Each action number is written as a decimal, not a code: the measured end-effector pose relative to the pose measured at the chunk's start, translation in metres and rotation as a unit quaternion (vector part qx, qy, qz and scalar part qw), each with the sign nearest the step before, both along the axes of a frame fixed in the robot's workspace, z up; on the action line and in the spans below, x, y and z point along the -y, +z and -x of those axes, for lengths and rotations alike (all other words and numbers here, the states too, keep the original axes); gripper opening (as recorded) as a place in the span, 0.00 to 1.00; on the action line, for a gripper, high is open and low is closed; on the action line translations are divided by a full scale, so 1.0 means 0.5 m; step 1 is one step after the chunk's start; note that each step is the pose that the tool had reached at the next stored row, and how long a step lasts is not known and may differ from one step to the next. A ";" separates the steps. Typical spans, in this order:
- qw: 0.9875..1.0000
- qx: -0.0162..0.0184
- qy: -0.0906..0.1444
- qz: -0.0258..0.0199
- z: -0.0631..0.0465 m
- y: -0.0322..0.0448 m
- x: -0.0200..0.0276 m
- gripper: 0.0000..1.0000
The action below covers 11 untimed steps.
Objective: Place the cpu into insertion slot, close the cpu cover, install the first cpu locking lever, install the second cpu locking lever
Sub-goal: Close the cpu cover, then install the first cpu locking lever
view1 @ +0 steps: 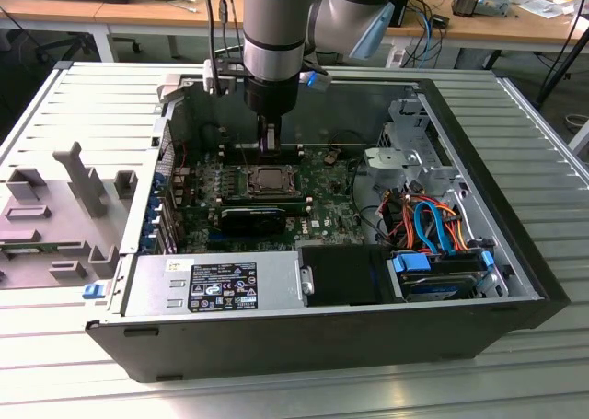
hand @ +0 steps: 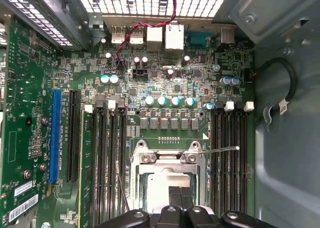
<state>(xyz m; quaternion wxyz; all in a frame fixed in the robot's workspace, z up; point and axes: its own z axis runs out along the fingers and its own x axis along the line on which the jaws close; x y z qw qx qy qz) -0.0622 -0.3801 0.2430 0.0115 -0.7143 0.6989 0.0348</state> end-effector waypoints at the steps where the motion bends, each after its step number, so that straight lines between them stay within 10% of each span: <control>1: 1.000 0.000 0.000 0.000 0.000 0.000 0.0000 0.11; 11: 1.000 0.000 0.002 0.000 0.000 0.001 0.0001 0.11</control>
